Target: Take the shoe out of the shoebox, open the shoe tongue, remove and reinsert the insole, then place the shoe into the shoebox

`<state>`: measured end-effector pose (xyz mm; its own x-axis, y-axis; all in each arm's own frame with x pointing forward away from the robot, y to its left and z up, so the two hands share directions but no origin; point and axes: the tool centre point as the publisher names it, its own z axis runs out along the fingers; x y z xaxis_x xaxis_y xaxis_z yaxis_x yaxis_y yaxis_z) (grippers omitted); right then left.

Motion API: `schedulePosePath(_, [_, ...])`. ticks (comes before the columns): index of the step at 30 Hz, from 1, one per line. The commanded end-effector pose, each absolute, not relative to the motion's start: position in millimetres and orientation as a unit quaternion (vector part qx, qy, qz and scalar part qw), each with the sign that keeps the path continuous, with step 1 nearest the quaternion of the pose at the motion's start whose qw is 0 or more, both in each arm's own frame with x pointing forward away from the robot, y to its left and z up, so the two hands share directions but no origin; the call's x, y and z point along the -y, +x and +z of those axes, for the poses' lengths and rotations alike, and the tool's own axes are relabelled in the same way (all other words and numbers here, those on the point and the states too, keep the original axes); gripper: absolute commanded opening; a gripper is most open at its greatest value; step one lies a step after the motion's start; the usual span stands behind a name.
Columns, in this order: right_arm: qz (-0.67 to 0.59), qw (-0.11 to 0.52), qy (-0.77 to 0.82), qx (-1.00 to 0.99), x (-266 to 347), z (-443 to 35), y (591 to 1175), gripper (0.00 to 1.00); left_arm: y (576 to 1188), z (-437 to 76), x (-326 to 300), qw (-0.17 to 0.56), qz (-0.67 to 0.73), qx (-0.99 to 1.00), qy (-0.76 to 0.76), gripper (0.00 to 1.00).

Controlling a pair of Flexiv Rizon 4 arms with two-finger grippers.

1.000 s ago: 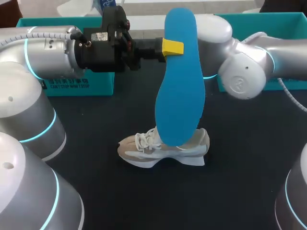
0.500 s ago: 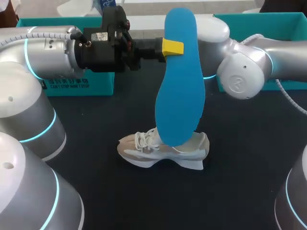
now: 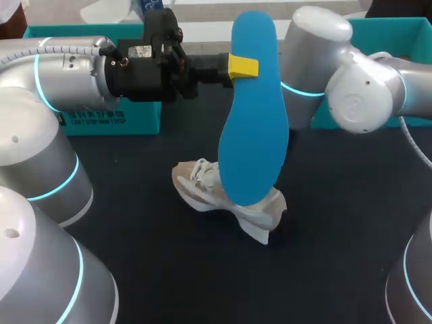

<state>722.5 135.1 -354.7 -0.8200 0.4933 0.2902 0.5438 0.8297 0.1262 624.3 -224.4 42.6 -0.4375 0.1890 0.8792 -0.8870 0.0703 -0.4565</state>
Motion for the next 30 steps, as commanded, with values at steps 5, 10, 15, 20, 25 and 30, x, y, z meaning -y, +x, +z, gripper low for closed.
schedulePosePath(5, [-0.190, 0.078, -0.468, 0.859, -119.5, -346.8, 701.7, 0.00, 624.4, 42.4, 227.5, 0.438, 0.613, 0.585, 0.299, 0.00])
schedulePosePath(10, [-0.190, 0.078, -0.468, 0.859, -119.5, -346.8, 701.7, 0.00, 624.4, 42.4, 227.5, 0.438, 0.613, 0.585, 0.299, 0.00])
schedulePosePath(15, [-0.190, 0.078, -0.468, 0.859, -119.5, -346.8, 701.7, 0.00, 624.4, 42.4, 227.5, 0.438, 0.613, 0.585, 0.299, 0.00])
schedulePosePath(20, [-0.200, 0.070, -0.530, 0.821, -119.1, -345.5, 704.3, 0.00, 624.4, 42.4, 227.5, 0.438, 0.613, 0.585, 0.299, 0.00])
schedulePosePath(25, [-0.234, 0.062, -0.605, 0.758, -131.7, -342.1, 706.0, 0.00, 624.4, 42.4, 227.5, 0.438, 0.613, 0.585, 0.299, 0.00])
schedulePosePath(30, [-0.239, 0.060, -0.655, 0.714, -144.7, -347.9, 701.7, 0.00, 624.4, 42.4, 227.5, 0.438, 0.613, 0.585, 0.299, 0.00])
